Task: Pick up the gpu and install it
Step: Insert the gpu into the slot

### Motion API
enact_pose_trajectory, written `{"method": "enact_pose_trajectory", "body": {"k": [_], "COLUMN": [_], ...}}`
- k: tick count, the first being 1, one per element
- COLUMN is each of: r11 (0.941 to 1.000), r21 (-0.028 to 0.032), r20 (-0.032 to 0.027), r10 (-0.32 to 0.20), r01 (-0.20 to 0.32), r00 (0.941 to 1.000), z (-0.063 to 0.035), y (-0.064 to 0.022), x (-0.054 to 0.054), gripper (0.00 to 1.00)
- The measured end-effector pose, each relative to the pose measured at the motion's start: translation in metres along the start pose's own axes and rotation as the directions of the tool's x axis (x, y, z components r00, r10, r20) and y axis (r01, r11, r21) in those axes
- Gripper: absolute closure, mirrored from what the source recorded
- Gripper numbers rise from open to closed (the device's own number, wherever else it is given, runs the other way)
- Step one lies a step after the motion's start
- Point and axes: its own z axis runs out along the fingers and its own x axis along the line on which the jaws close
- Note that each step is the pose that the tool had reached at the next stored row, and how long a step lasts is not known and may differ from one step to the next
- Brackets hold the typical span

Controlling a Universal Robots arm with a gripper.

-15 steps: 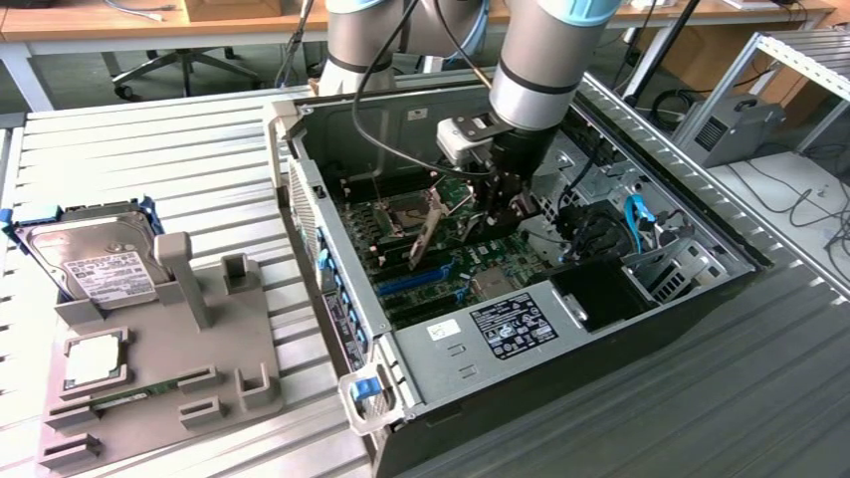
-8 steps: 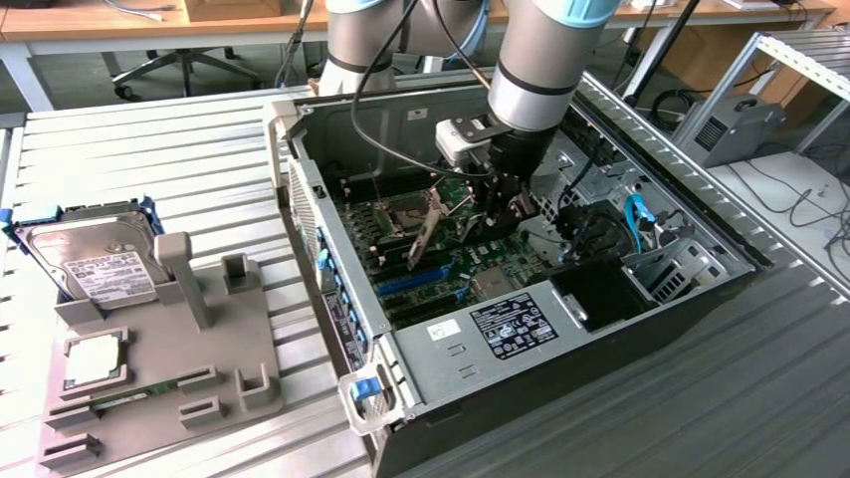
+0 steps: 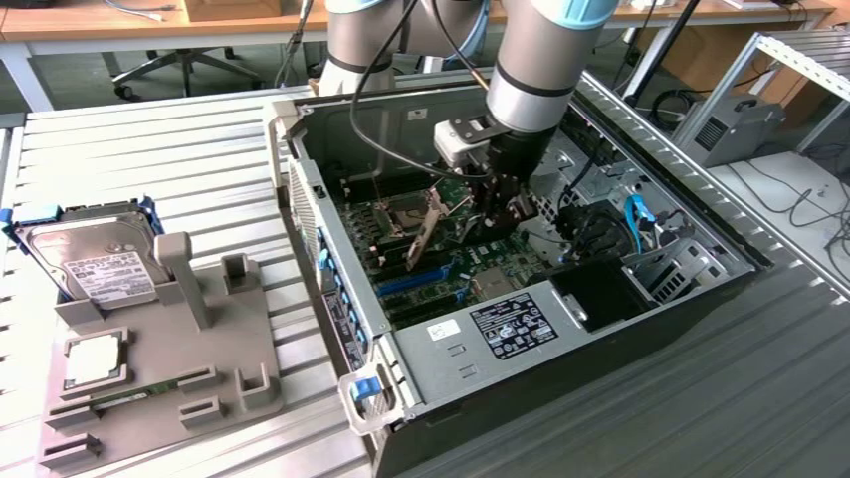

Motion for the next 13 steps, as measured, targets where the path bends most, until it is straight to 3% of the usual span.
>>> {"method": "enact_pose_trajectory", "body": {"k": [6,13], "r11": [1.0,1.0], "r21": [-0.0001,0.0], "r20": [-0.0001,0.0], "r10": [0.0,0.0], "r01": [0.0,0.0], "r00": [1.0,1.0], "z": [0.0007,0.001], "y": [0.0017,0.0105], "x": [0.0,0.0], "gripper": [0.74,0.74]}}
